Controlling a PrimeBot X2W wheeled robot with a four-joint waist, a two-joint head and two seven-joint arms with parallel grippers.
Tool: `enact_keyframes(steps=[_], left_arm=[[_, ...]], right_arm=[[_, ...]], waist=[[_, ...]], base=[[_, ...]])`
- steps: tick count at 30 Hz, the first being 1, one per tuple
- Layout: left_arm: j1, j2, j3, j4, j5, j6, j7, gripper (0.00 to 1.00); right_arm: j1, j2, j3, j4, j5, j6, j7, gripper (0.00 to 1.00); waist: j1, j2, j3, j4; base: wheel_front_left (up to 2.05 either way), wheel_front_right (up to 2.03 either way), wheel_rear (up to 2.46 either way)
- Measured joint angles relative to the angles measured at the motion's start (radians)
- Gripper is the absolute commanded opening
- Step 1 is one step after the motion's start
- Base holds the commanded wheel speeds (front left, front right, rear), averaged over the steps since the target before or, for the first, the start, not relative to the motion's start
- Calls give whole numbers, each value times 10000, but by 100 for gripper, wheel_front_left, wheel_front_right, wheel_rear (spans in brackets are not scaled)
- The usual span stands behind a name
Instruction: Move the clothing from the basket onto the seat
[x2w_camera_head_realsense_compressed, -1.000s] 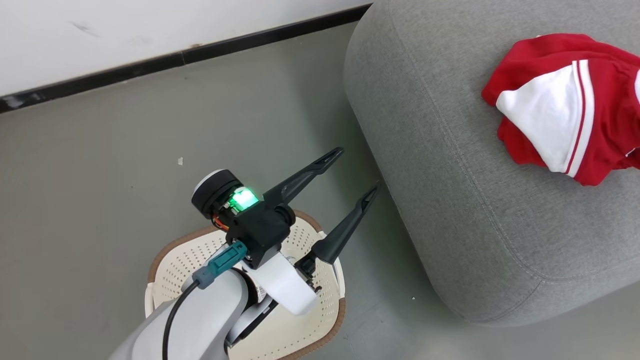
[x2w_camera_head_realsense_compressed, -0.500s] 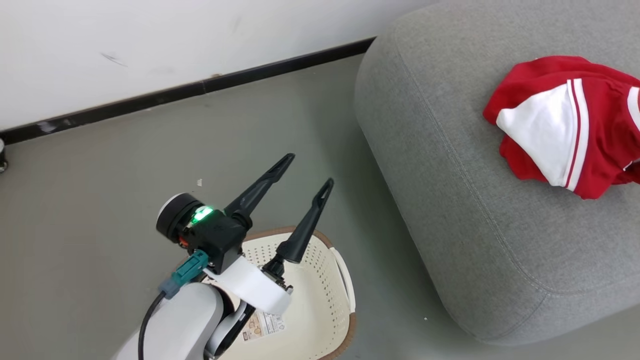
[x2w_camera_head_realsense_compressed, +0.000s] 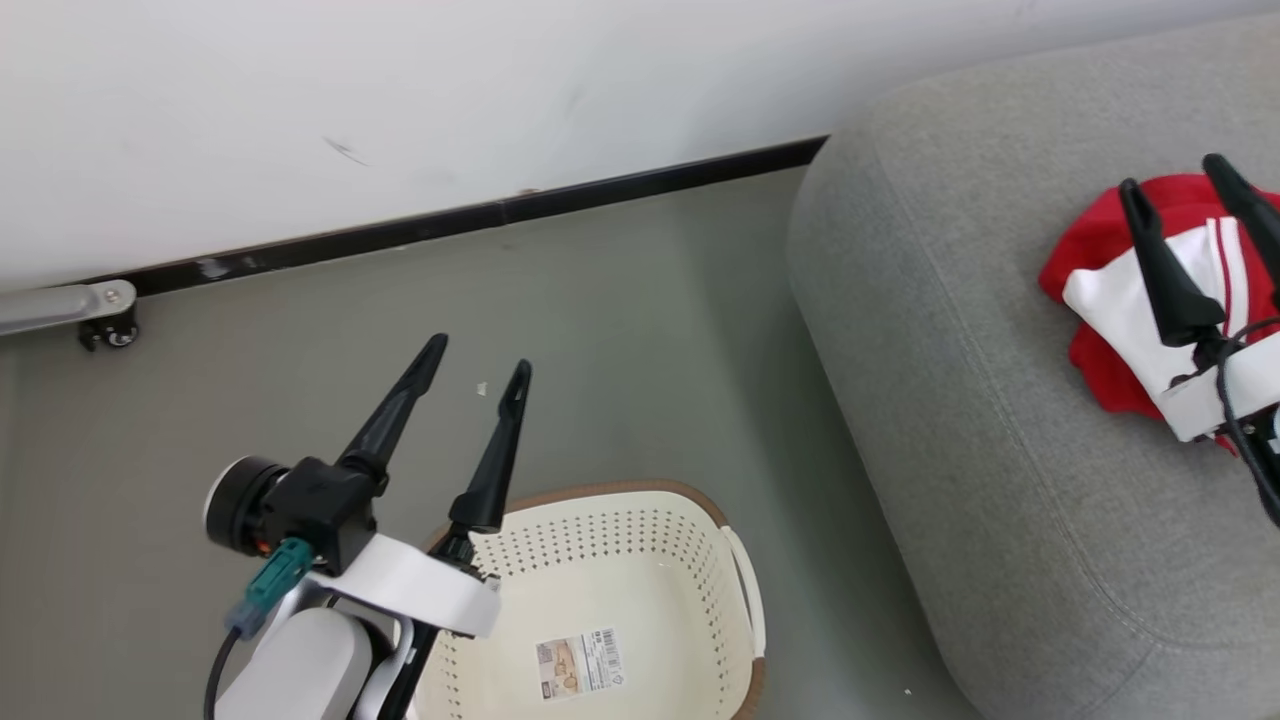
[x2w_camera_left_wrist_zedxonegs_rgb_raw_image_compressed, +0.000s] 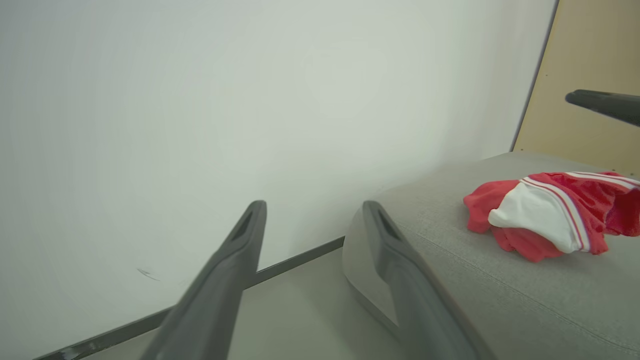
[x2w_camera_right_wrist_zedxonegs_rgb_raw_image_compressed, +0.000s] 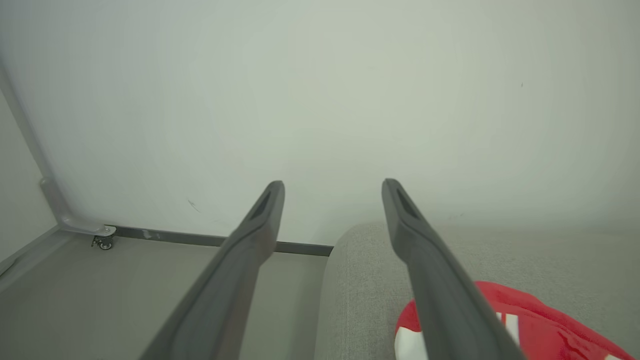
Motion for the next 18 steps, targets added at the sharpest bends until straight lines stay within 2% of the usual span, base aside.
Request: enact_keyframes(steps=[3, 13, 18], left_arm=[[261, 42, 303, 17, 8, 280, -31, 100], [1391, 71, 1375, 148, -52, 1237, -75, 100], [1766, 46, 1703, 155, -73, 1499, -86, 100]], right_arm=[[10, 270, -92, 92, -284, 0, -13, 100], [774, 1394, -1469, 514, -1523, 0, -123, 100], [1370, 2031, -1929, 477, -1860, 0, -134, 100]], waist=[[0, 0, -141, 231], [0, 0, -652, 938], [0, 0, -929, 1237]], base=[[0, 0, 0], [0, 0, 0], [0, 0, 0]])
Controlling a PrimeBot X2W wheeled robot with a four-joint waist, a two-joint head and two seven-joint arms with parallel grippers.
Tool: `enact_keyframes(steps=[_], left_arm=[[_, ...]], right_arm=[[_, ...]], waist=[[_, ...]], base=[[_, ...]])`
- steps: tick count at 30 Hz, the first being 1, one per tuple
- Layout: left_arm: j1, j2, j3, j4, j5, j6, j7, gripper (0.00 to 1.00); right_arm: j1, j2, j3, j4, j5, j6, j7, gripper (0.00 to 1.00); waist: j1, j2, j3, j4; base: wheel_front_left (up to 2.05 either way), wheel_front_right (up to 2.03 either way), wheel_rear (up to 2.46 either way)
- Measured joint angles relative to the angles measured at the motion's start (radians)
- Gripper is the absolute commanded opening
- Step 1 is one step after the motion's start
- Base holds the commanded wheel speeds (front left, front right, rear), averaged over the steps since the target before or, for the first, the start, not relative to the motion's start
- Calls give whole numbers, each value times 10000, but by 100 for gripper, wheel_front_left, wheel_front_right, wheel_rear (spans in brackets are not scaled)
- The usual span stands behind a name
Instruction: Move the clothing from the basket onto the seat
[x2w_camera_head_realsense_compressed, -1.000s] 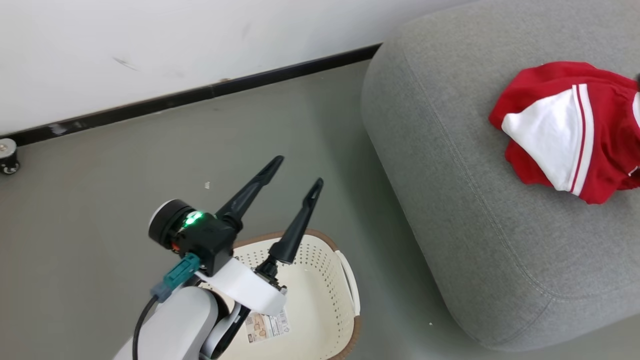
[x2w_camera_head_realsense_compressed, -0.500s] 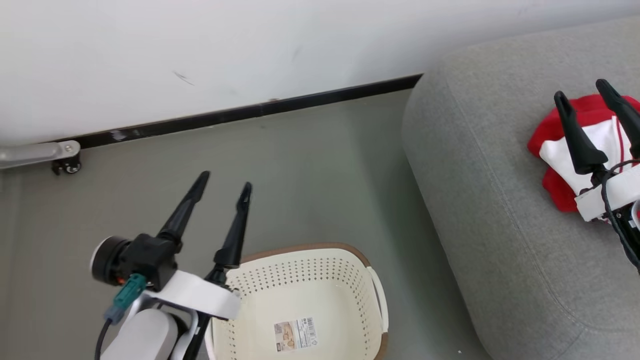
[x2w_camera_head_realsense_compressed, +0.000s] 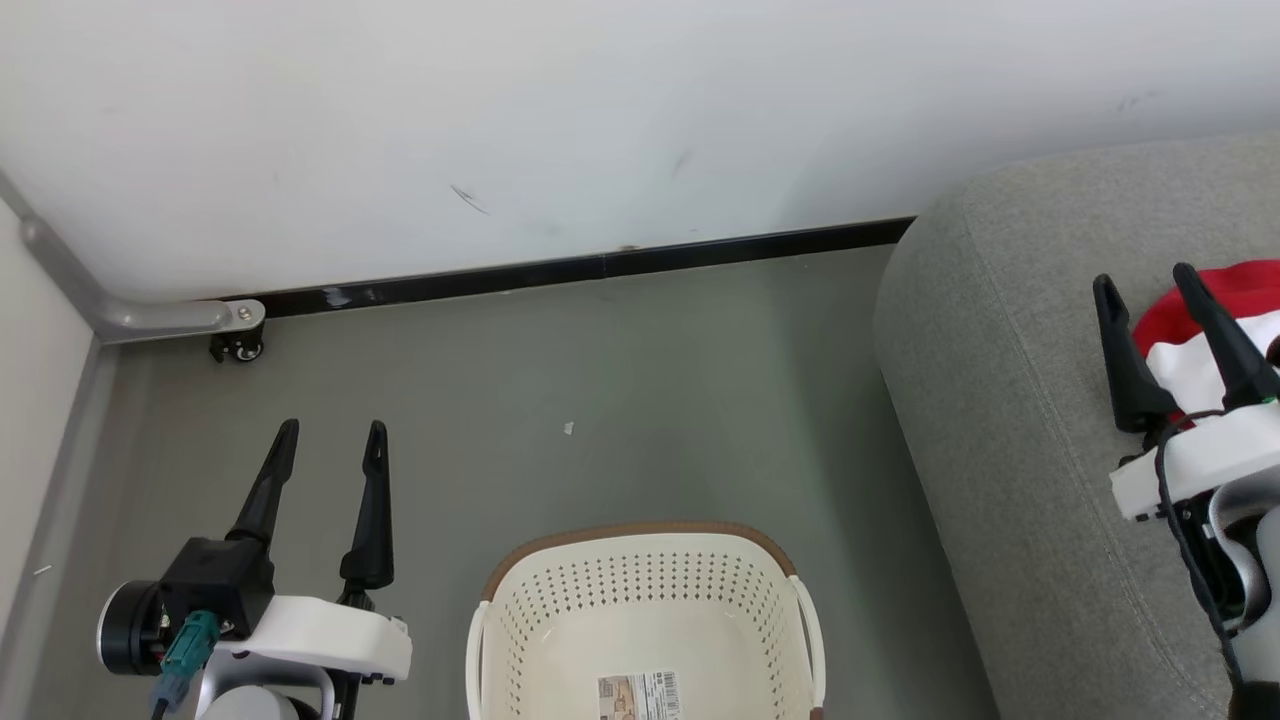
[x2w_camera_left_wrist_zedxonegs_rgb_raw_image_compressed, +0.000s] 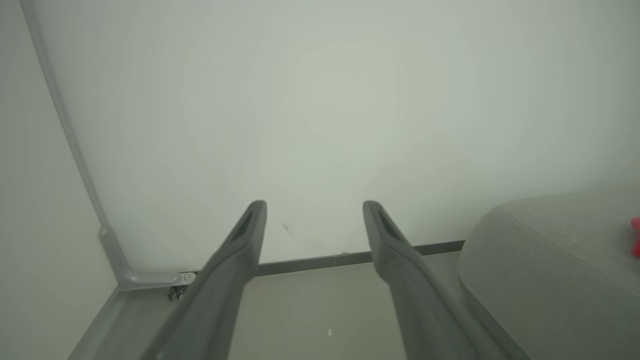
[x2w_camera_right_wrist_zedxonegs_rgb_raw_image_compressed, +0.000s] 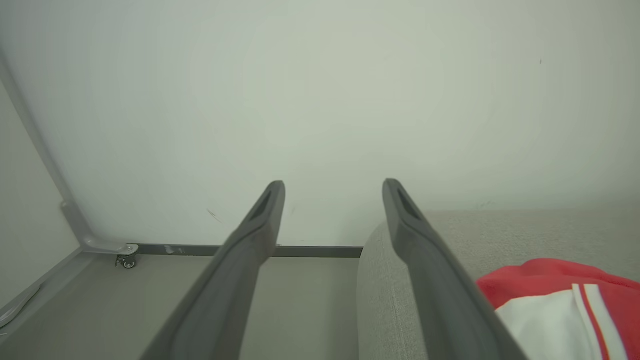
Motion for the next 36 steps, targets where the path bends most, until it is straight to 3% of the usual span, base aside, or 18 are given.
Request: enact_keyframes(steps=[20, 36], left_arm=[[1157, -155, 456, 245, 639, 742, 0, 100], [1454, -127, 38, 1124, 617, 456, -2, 100]], right_arm=[[2664, 2065, -671, -654, -880, 0, -75, 100], [3871, 2364, -924, -1197, -1241, 0, -75, 100]], waist=[[0, 0, -982, 760], [0, 0, -1442, 1027]], base=[[0, 0, 0], [0, 0, 0]])
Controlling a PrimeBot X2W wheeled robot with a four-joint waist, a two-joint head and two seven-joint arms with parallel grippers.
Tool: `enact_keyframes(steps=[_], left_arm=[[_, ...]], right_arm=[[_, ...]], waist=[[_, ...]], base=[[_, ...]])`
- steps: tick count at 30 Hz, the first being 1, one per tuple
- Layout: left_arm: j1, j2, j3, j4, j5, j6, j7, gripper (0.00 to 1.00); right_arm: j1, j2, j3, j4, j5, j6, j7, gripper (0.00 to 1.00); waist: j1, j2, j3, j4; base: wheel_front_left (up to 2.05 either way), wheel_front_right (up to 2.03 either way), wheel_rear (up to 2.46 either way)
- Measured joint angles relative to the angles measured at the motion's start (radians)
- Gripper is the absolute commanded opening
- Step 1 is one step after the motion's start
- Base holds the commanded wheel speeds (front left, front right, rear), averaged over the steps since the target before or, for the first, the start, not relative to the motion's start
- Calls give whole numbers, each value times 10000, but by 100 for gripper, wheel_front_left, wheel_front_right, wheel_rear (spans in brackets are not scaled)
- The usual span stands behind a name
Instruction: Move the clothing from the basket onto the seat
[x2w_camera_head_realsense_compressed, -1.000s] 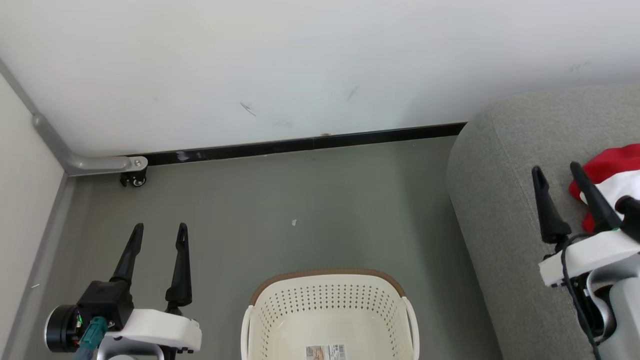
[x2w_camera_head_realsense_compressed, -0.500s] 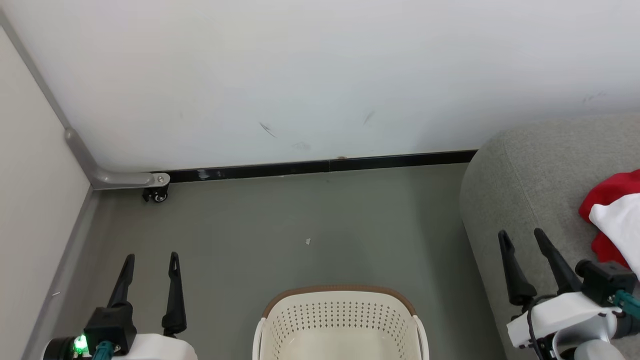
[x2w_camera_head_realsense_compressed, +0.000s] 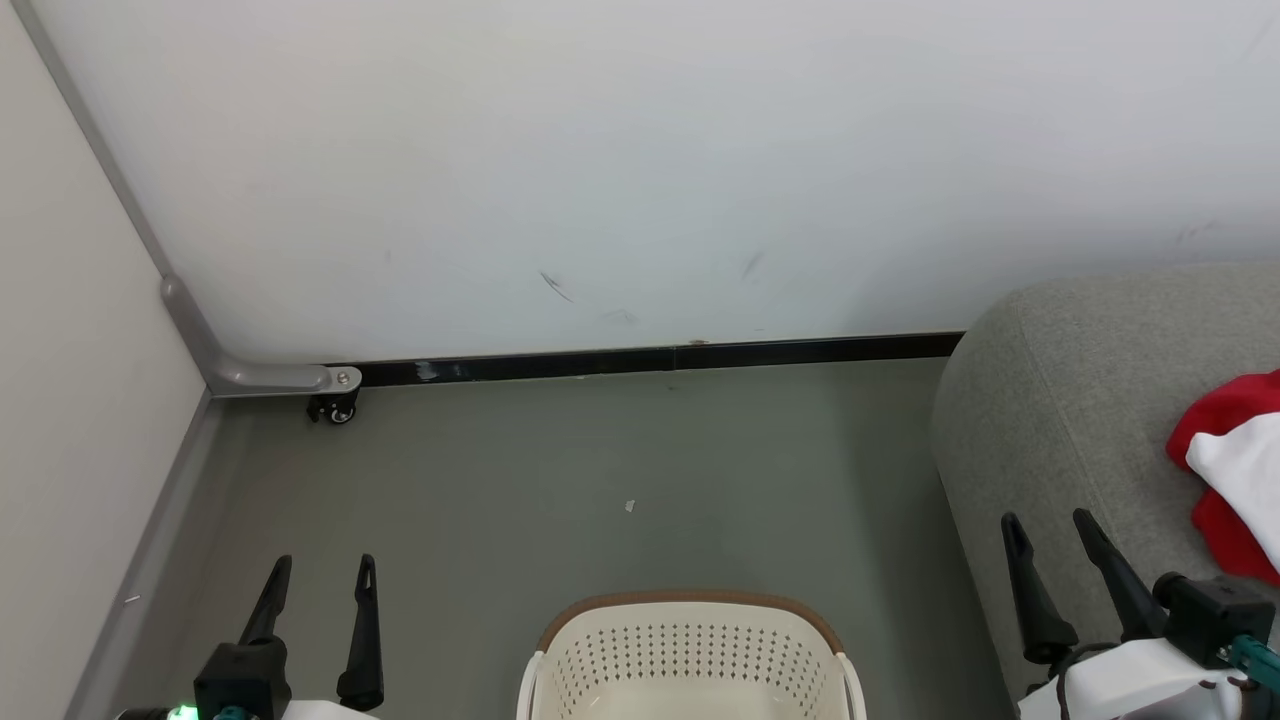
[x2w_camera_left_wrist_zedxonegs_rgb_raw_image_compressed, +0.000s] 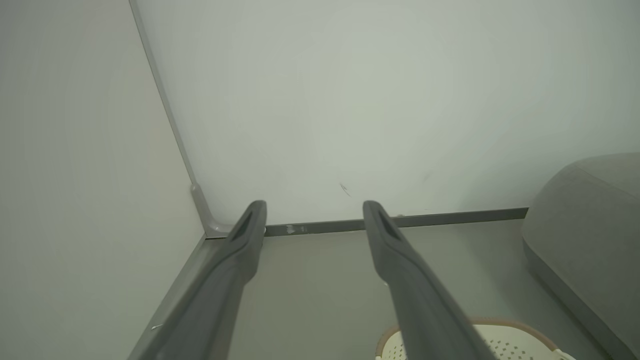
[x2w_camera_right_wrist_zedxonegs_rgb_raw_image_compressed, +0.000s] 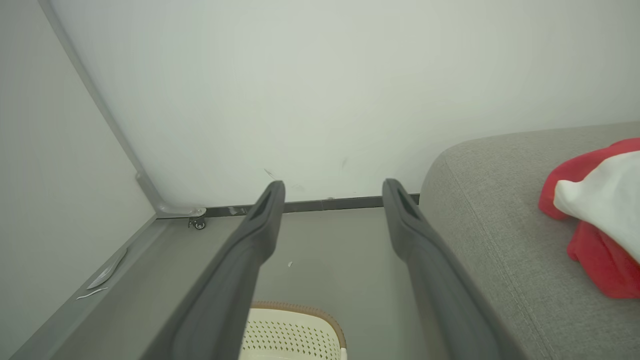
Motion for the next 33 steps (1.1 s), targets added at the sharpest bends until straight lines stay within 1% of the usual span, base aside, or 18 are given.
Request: enact_keyframes(steps=[9, 16, 33], left_arm=[[-143, 82, 2, 128, -8, -169, 2, 100], [-409, 102, 8, 132, 19, -178, 0, 100], [-435, 38, -2, 385, 82, -178, 0, 100]], right_arm=[[337, 33, -31, -374, -65, 0, 4, 100], [348, 46, 81, -546, -73, 0, 8, 100], [584, 50, 286, -842, 61, 0, 105, 100]], waist=[[0, 0, -79, 47], [0, 0, -68, 50], [0, 0, -17, 23]], base=[[0, 0, 0], [0, 0, 0], [0, 0, 0]])
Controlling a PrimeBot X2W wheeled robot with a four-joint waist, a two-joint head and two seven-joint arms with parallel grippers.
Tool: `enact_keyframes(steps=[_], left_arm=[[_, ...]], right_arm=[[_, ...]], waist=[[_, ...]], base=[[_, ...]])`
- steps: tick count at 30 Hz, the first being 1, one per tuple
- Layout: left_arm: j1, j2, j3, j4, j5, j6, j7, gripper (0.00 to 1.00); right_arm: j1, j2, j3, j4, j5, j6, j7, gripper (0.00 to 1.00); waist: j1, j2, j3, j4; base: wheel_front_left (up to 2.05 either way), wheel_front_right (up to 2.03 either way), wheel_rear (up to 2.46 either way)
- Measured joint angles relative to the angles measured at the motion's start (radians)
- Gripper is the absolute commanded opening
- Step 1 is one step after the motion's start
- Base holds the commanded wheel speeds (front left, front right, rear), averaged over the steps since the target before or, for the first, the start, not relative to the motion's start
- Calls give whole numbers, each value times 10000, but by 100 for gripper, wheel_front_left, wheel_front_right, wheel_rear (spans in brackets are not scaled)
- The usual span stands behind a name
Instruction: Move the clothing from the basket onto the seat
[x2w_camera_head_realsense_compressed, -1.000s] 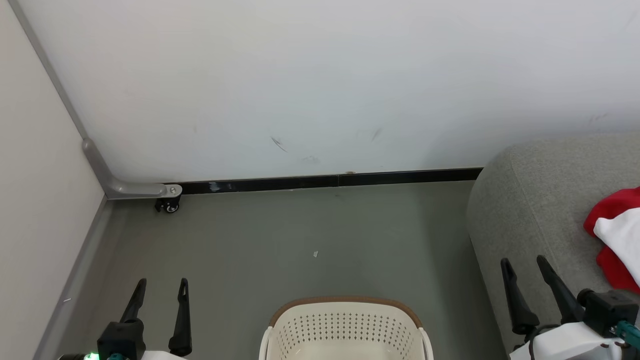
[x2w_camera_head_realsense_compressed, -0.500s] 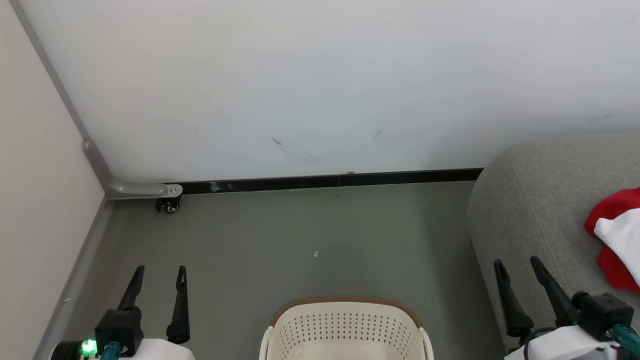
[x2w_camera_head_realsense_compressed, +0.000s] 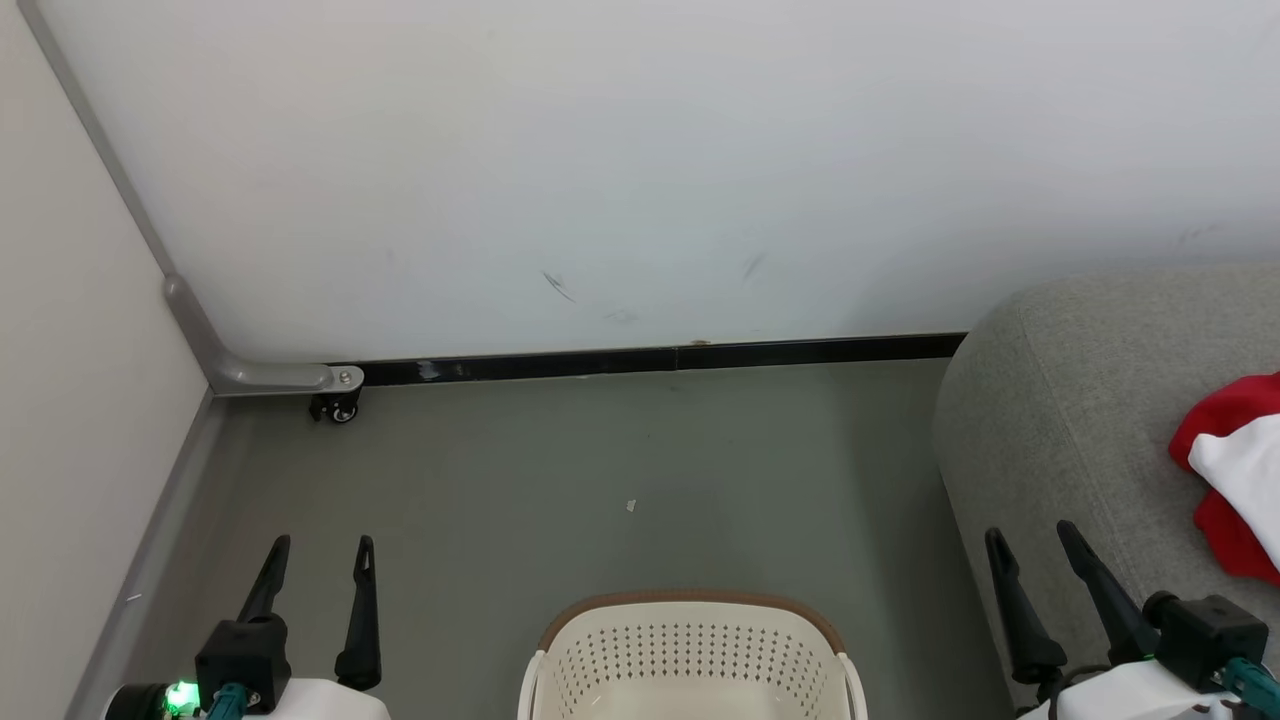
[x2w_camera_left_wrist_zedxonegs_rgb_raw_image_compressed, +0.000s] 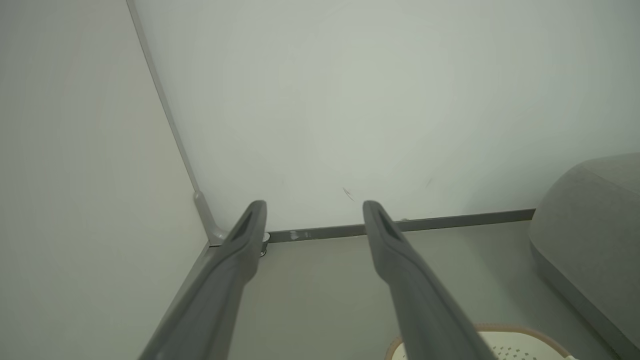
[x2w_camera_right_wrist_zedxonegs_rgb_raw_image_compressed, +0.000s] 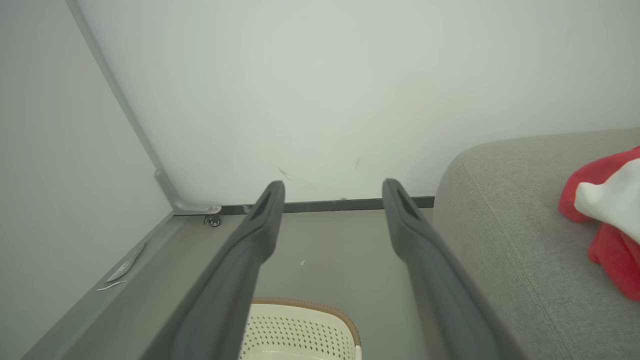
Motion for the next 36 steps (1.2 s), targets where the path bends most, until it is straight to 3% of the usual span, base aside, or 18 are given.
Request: enact_keyframes(steps=[8, 13, 16, 17, 24, 36], left_arm=[[-73, 12, -134, 75, 190, 0, 0, 100], [-221, 12, -174, 132, 201, -71, 0, 92], [-225, 6, -182, 209, 201, -71, 0, 82], [-200, -13, -188, 261, 194, -71, 8, 0], [375, -370, -320, 679, 35, -88, 81, 0], [375, -558, 176, 658, -1592, -525, 479, 0]], right_arm=[[1, 0, 0, -111, 61, 0, 17, 100], [3, 0, 17, -144, 104, 0, 31, 100], [8, 0, 35, -173, 105, 0, 31, 100], [8, 13, 35, -111, 100, 0, 29, 0], [326, 150, 102, 443, 180, 0, 29, 0], [344, 148, 293, 364, 1929, 0, 81, 0]], waist=[[0, 0, 65, 38], [0, 0, 99, 66], [0, 0, 118, 84], [0, 0, 121, 86], [0, 0, 127, 84], [3, 0, 186, 68]], base=[[0, 0, 0], [0, 0, 0], [0, 0, 0], [0, 0, 0], [0, 0, 0], [0, 0, 0]])
